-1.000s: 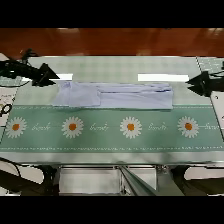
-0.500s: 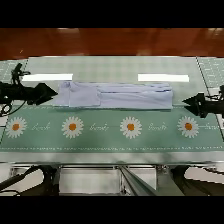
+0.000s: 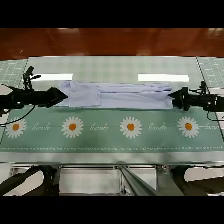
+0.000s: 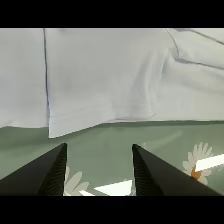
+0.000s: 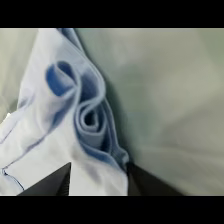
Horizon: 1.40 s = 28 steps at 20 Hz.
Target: Fold the shirts.
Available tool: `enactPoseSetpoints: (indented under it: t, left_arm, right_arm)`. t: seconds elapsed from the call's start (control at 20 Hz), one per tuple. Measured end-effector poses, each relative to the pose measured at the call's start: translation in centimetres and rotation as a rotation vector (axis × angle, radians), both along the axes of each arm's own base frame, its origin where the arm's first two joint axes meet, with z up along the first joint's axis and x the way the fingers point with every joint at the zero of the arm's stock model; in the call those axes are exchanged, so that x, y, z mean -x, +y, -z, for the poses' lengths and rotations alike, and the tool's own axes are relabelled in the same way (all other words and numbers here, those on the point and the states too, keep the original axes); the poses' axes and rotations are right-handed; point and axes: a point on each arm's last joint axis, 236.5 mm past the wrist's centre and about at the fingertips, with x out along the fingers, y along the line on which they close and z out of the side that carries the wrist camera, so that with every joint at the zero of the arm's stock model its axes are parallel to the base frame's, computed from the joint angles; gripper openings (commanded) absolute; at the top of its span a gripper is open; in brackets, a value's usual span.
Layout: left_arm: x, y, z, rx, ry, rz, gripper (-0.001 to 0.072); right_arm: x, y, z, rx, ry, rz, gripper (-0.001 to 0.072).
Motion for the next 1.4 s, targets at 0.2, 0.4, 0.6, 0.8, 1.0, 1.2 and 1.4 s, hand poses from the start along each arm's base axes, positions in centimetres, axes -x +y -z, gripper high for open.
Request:
enactPoseSetpoints:
  t: [0.2,0.4,0.6,0.8,1.0,1.2,1.4]
  left_arm:
    - [0.0,-0.2,0.0,0.003,-0.002,0.0,0.0506]
    - [-0.1,-0.2,-0.1,0.004,-0.005,0.001,0.0504]
    - [-0.2,-0.5,-0.4,0.024,-0.01,-0.006,0.0034]
    - [-0.8,-3.2,-1.7,0.07,-0.07,0.056,0.0022]
    - [-2.4,-9.5,-3.3,0.073,-0.163,0.186,0.0022]
    - [-4.9,-19.1,-4.6,0.092,-0.24,0.351,0.0021]
    - [-5.5,-29.9,-4.1,0.137,-0.222,0.523,0.0021]
  right_arm:
    - [-2.4,2.0,-0.2,-0.01,-0.009,-0.037,0.022]
    - [-4.1,3.6,-1.1,-0.005,-0.037,-0.071,0.002]
    - [-4.1,3.2,-3.7,0.037,-0.087,-0.116,0.002]
    - [-1.7,1.4,-8.0,0.158,-0.135,-0.191,0.002]
    - [1.6,0.0,-13.5,0.312,-0.189,-0.248,0.002]
    - [4.8,0.2,-19.2,0.419,-0.26,-0.259,0.002]
    - [7.5,1.2,-23.2,0.475,-0.324,-0.256,0.002]
